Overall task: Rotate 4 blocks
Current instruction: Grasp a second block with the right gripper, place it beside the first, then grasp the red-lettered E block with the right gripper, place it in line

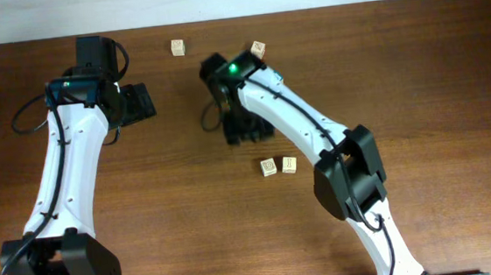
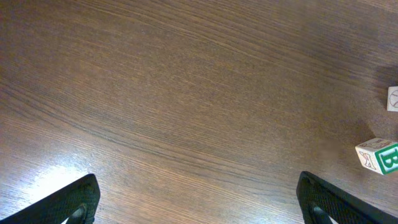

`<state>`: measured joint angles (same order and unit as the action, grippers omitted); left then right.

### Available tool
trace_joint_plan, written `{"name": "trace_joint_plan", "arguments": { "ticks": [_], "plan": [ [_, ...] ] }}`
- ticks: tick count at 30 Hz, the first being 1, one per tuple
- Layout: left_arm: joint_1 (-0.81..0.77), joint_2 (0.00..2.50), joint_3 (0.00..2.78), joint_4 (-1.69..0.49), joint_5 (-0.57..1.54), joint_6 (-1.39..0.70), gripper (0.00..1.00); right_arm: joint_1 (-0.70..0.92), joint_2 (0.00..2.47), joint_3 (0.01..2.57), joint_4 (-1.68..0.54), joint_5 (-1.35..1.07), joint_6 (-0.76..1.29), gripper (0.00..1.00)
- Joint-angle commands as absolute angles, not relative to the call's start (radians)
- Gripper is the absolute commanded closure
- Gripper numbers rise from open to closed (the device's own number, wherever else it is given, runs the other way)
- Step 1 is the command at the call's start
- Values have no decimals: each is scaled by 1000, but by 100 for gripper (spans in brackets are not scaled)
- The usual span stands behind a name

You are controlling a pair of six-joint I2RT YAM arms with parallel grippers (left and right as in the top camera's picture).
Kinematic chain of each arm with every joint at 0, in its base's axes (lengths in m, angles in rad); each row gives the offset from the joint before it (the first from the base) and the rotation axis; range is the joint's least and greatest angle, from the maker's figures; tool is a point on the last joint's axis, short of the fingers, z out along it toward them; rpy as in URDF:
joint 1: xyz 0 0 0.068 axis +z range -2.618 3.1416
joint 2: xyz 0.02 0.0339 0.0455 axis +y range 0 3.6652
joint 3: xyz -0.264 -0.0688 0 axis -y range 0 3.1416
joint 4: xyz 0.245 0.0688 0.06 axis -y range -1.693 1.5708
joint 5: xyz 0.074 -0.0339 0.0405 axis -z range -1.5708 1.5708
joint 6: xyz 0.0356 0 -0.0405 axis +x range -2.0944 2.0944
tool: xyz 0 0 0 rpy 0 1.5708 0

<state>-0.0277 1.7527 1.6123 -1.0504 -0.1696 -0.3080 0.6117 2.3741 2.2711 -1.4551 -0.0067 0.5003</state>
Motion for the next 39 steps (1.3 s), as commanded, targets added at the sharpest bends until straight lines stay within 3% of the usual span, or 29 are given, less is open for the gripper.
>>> {"name": "trace_joint_plan", "arguments": {
  "ticks": [1, 7, 22, 26, 33, 35, 39],
  "plan": [
    [-30, 1758, 1625, -1048, -181, -321, 1, 573, 2349, 2350, -1367, 65, 349, 44],
    [-30, 1758, 1625, -1048, -181, -321, 1, 485, 2409, 2341, -1179, 57, 272, 44],
    [-30, 1758, 1625, -1048, -181, -321, 1, 472, 2516, 2190, -1117, -52, 239, 45],
    [-30, 1758, 1625, -1048, -181, -321, 1, 472, 2516, 2188, -1099, -52, 240, 59],
    [-30, 1758, 1625, -1048, -181, -321, 1, 471, 2516, 2196, -1065, -48, 239, 61],
    [-30, 1758, 1625, -1048, -181, -321, 1, 471, 2516, 2202, -1063, -48, 239, 76],
    [-30, 1758, 1625, -1048, -181, -321, 1, 476, 2512, 2330, -1214, -58, 244, 79]
  ]
}}
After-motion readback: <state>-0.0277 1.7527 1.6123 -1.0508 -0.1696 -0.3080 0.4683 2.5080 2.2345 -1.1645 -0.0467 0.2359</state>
